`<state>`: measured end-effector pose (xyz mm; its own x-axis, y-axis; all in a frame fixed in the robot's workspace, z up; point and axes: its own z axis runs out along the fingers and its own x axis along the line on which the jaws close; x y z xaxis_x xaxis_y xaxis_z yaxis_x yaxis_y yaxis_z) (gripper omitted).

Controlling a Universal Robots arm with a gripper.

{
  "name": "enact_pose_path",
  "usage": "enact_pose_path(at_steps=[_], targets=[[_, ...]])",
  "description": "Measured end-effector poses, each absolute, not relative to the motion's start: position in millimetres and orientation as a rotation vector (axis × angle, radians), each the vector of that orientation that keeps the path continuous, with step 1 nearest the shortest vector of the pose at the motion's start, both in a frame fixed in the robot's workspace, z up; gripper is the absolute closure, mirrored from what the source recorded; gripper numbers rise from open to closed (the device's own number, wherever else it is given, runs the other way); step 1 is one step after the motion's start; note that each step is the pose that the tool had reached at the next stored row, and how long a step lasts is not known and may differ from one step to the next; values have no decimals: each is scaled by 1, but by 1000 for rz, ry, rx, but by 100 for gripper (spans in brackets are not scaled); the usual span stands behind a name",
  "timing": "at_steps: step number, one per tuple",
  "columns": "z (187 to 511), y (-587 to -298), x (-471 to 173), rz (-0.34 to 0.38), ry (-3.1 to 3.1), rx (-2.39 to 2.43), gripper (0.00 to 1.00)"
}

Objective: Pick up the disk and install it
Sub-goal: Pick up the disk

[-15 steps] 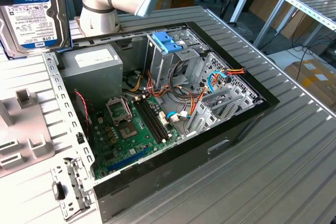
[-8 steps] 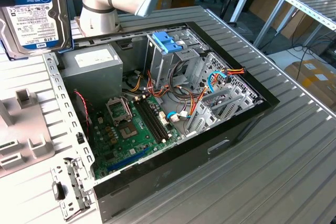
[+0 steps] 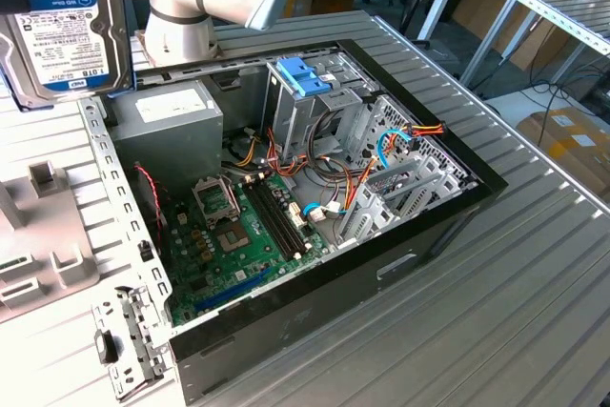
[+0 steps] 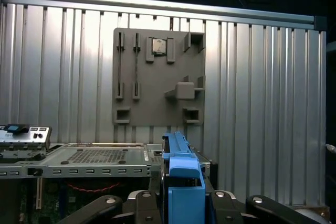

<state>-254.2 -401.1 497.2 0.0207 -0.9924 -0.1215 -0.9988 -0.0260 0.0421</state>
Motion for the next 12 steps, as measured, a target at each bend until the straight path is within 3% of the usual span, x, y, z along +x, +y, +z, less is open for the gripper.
enact_pose_path(at_steps=[12], targets=[[497, -405, -252, 180, 2153, -2204, 63]])
